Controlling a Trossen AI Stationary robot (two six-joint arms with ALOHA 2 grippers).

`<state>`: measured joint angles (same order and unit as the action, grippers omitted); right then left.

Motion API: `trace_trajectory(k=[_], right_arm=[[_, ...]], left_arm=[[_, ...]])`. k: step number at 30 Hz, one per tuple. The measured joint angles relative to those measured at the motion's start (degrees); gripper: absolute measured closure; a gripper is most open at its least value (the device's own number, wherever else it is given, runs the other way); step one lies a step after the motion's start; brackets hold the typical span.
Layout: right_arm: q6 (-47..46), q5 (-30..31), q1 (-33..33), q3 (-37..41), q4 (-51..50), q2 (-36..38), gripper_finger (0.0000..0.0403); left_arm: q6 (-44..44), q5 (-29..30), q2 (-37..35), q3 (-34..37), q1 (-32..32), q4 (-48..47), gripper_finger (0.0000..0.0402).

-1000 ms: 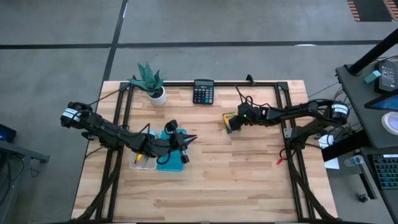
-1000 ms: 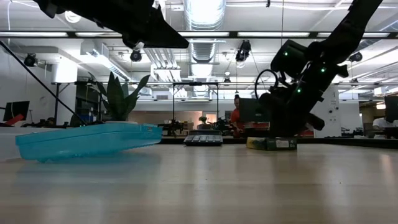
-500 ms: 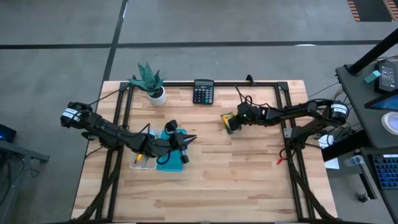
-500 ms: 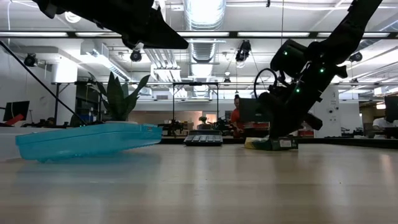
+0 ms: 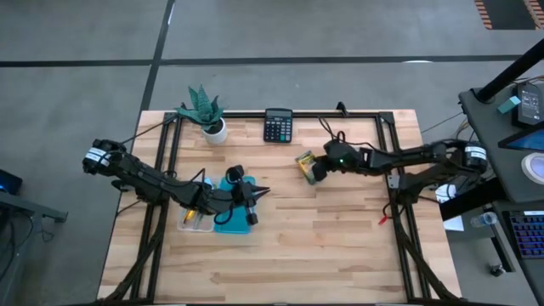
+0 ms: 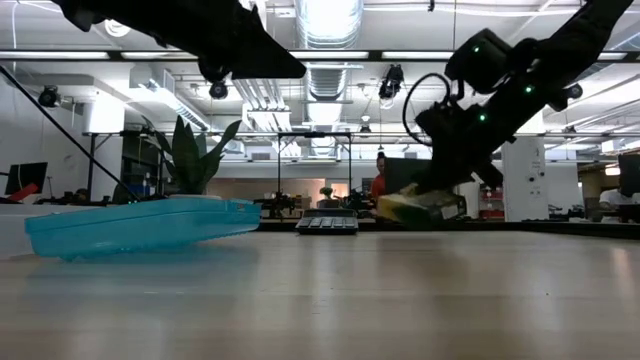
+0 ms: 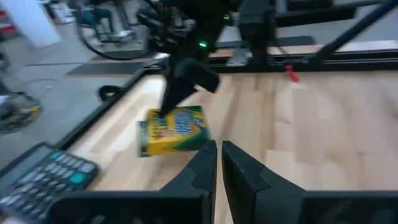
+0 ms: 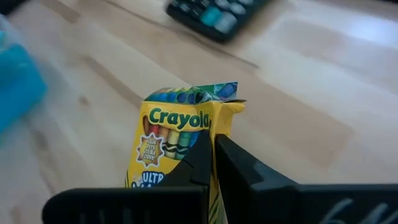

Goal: Pack school essentials
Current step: Put the yellow crayon box into the blue supply box

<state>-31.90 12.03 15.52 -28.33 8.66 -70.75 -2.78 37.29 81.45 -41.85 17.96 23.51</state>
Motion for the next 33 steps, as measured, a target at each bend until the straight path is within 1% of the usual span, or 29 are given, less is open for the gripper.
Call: trace_trajectory(k=[2,8,12,15,20,23,25,29,33], right_arm=[[1.06,0.03,-0.86,0.82,2.21,1.03,0.0394],[5.37,0.17,-3.39,1.9,10.45,2.07,0.0394],[7.8,0.15,-5.92,2.2,18.92,1.64,0.0394],[10.26,0.17,-7.95,2.29,23.89,1.59,0.0394],[12.49,0.17,-10.97,2.31,31.44,1.59,0.0394],[12.84,1.04,-12.06,2.24,34.46,1.59,0.0394],[13.51,2.08,-12.56,2.16,35.47,1.59,0.0394],[13.99,4.94,-12.91,2.14,36.86,1.57,0.0394],[14.11,5.09,-12.92,2.14,37.55,1.57,0.0394]], left_arm=[[-1.06,-1.94,0.0,0.0,0.0,0.05,0.0394],[-5.57,-2.86,0.0,0.04,-0.43,0.43,0.0393],[-6.04,-3.59,0.0,0.64,-0.99,2.49,0.0375],[-6.12,-3.84,0.0,1.53,-1.42,5.64,0.0342],[-9.2,-3.85,0.01,1.85,-2.34,6.52,0.0252],[-13.01,-3.75,0.81,1.89,-3.27,7.6,0.0196],[-16.55,-3.68,1.75,1.92,-4.1,9.79,0.0167],[-22.04,-3.58,4.05,1.91,-5.63,15.47,0.013],[-25.5,-3.51,6.4,1.81,-7.22,18.72,0.0119]])
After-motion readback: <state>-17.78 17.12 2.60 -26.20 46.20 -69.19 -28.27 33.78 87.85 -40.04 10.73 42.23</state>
